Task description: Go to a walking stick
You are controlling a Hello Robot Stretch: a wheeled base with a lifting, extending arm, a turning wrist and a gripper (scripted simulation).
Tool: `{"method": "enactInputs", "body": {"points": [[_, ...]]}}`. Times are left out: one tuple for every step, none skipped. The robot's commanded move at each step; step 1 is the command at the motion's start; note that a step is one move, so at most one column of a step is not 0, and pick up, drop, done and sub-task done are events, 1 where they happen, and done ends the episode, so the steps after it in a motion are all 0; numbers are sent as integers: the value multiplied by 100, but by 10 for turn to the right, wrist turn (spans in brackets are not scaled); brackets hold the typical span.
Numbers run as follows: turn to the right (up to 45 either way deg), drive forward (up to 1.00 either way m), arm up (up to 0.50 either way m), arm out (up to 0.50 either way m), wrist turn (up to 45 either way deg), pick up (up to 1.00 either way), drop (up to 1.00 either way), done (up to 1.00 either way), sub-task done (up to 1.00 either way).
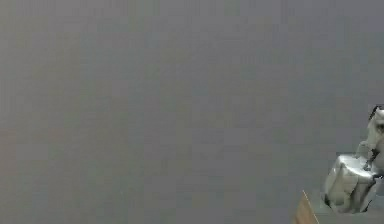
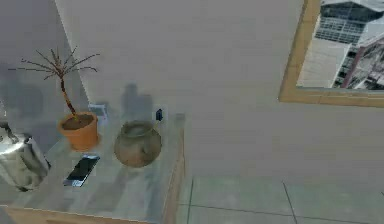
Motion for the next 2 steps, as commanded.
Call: {"method": "enactInputs", "body": {"points": [[-330, 0, 0, 0, 0, 0, 0, 0, 0], [0, 40, 0, 0, 0, 0, 0, 0, 0]]}}
